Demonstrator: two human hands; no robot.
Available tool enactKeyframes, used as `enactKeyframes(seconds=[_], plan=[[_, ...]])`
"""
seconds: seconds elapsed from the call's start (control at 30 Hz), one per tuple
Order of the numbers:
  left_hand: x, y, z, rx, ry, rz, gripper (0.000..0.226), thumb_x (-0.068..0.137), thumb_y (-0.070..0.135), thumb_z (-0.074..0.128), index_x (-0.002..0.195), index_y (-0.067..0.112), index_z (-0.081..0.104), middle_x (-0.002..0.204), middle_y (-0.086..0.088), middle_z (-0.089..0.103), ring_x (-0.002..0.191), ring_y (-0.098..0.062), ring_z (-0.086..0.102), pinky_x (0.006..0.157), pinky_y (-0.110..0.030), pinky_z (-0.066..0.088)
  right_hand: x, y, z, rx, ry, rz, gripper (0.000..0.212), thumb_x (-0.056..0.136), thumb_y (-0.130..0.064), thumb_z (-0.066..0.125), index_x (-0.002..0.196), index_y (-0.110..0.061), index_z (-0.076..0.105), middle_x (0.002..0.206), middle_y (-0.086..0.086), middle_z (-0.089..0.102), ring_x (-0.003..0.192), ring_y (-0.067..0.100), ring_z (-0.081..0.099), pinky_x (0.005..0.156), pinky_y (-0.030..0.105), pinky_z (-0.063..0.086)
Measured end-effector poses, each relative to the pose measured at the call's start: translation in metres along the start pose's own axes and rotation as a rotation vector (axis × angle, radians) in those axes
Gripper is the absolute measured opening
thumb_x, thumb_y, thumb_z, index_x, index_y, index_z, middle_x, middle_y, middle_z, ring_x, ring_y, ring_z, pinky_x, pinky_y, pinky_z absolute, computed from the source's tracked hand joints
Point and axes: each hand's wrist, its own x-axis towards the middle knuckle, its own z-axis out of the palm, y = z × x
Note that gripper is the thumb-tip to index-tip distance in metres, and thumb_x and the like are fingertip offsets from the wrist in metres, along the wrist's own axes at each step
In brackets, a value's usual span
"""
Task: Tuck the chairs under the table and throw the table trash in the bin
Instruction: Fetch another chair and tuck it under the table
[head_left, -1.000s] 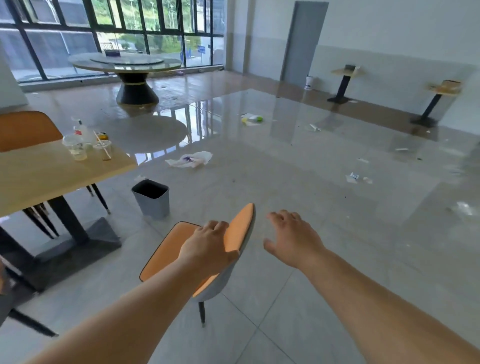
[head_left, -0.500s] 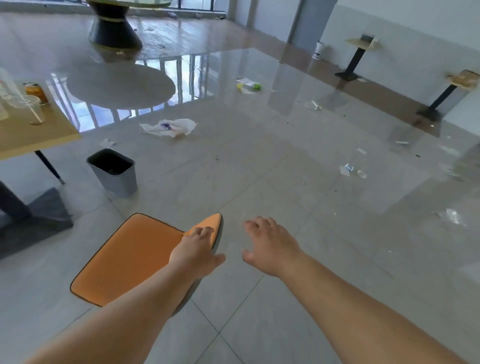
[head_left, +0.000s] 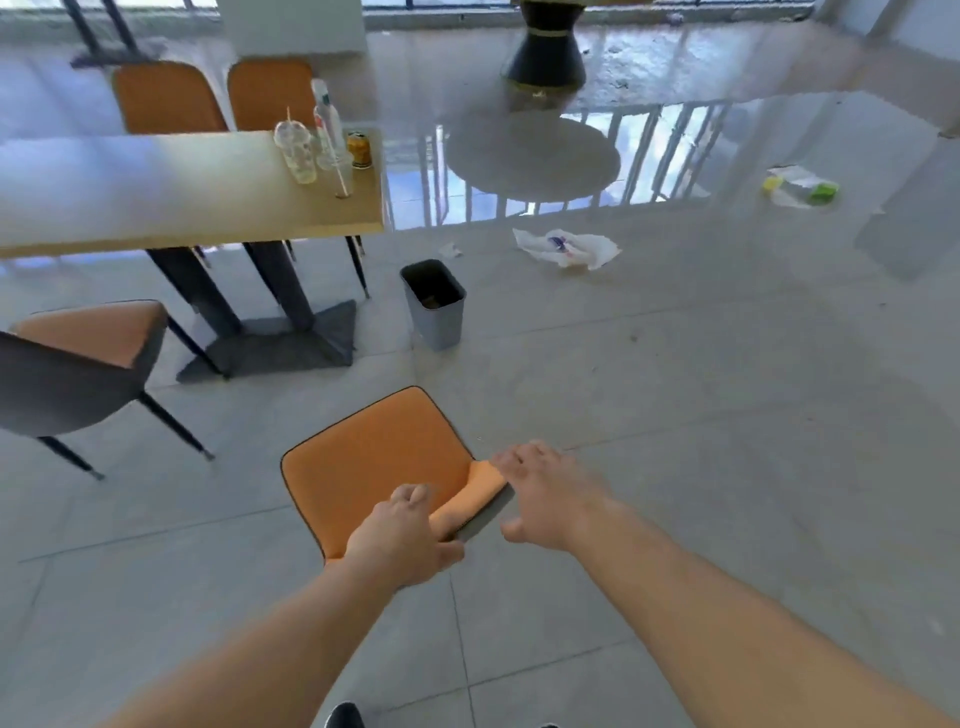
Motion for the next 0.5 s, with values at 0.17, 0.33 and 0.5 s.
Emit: enactKeyframes(seconds=[0.17, 0.33, 0.5], plan=[[-0.008, -0.023, 0.027, -0.050, -0.087, -0.083, 0.069, 0.087, 0.050, 0.067, 0.149, 0.040, 0.036, 0.134, 0.005, 0.057, 0.111, -0.022, 0.058, 0.090, -0.038, 0.055, 0.030, -0.004, 0.039, -0.087, -0.158, -0.125, 0.076, 0.090, -0.047, 0.068, 0.155, -0.035, 0.031, 0.157, -0.003, 0.038, 0.144, 0.035, 0.028, 0.115, 0.051, 0.036], [-0.002, -0.040, 0.025, -0.003, -0.066, -0.106, 0.060, 0.095, 0.049, 0.059, 0.149, 0.048, 0.033, 0.144, 0.007, 0.055, 0.112, -0.027, 0.058, 0.078, -0.040, 0.051, 0.072, -0.035, 0.053, -0.080, -0.242, -0.188, 0.052, 0.099, -0.019, 0.051, 0.146, -0.040, 0.044, 0.142, -0.003, 0.051, 0.127, 0.032, 0.039, 0.102, 0.054, 0.047], [0.001, -0.097, -0.005, -0.004, 0.078, -0.177, 0.044, 0.099, 0.046, 0.056, 0.140, 0.044, 0.043, 0.127, 0.006, 0.059, 0.114, -0.028, 0.055, 0.087, -0.053, 0.047, 0.120, -0.083, 0.044, -0.079, -0.213, -0.186, 0.051, 0.101, -0.024, 0.053, 0.148, -0.039, 0.043, 0.140, -0.005, 0.053, 0.123, 0.030, 0.042, 0.099, 0.048, 0.047]])
